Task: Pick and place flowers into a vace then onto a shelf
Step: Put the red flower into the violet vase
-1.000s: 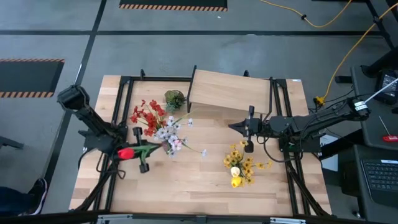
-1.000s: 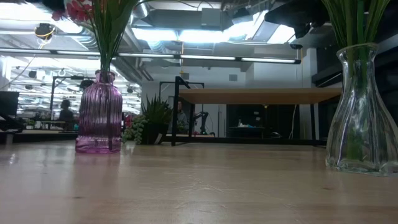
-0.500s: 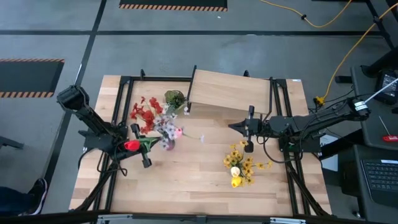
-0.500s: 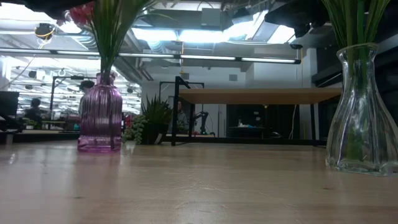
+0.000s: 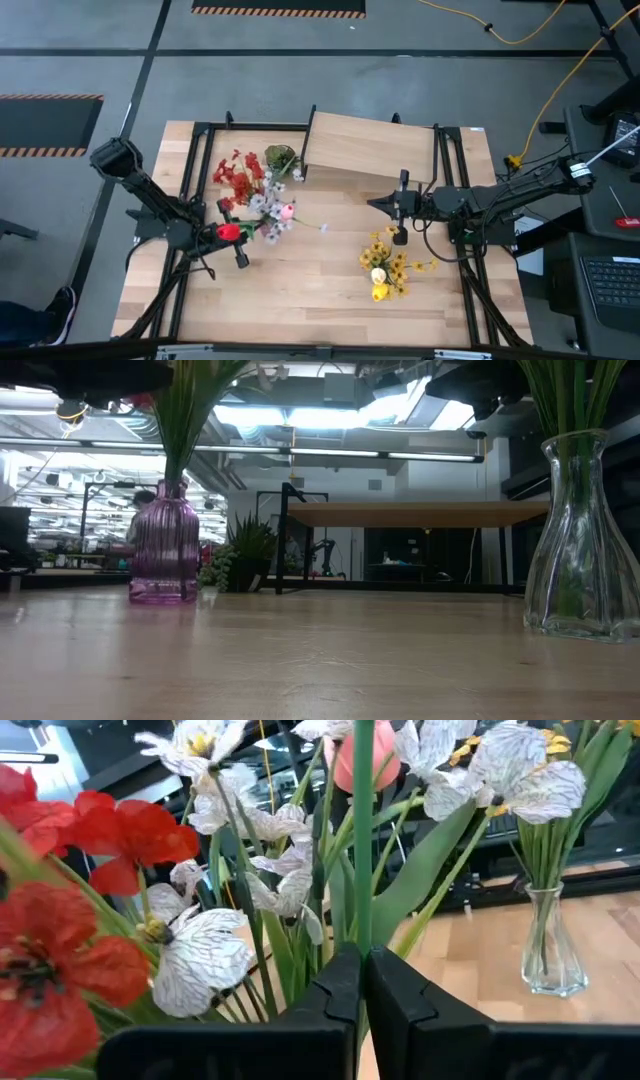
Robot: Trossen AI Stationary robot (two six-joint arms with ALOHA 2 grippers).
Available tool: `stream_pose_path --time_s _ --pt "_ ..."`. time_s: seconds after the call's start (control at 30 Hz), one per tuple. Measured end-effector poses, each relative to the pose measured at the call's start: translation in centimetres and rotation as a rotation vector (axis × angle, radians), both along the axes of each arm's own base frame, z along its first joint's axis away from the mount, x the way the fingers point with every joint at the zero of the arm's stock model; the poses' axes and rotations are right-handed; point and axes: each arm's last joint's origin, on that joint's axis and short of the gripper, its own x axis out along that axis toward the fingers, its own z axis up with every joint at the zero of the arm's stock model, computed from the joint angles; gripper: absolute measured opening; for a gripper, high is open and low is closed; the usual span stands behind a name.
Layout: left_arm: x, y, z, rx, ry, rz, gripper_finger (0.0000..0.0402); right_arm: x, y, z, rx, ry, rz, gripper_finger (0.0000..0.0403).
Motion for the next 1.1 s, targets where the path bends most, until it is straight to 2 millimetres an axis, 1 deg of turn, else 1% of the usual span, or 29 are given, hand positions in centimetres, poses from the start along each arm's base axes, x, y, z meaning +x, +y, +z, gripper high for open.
stream_pose_path --time_s 0.13,0.3,0.4,0.53,0.73,0.93,1.1 --pt "0.1 -0.1 -0.3 0.008 0.021 -0.003 0.0003 0.0 0.0 -0.1 -0.001 0.006 0.0 0.0" --pt "0.2 -0.1 -1.2 -0.046 0.046 -0.01 0.0003 0.0 0.0 -0.1 -0.002 0.01 0.0 0.0" --pt "0.4 0.1 -1.5 -0.074 0.047 0.008 0.0003 0.0 0.0 -0.1 -0.002 0.011 0.0 0.0" --pt "0.8 0.7 -1.7 -0.068 0.06 0.05 0.0003 0.0 0.0 -0.1 0.006 0.01 -0.001 0.0" --pt "1.1 1.6 -1.5 -0.055 0.055 0.161 0.0003 0.0 0.0 -0.2 0.019 0.015 -0.004 0.0" --pt "0.9 2.0 -0.1 -0.032 0.019 0.244 0.0003 0.0 0.0 -0.2 0.018 0.016 -0.004 0.0" --pt "0.7 2.2 -0.1 -0.054 0.031 0.341 0.0003 0.0 0.0 -0.2 0.018 0.016 -0.004 0.0"
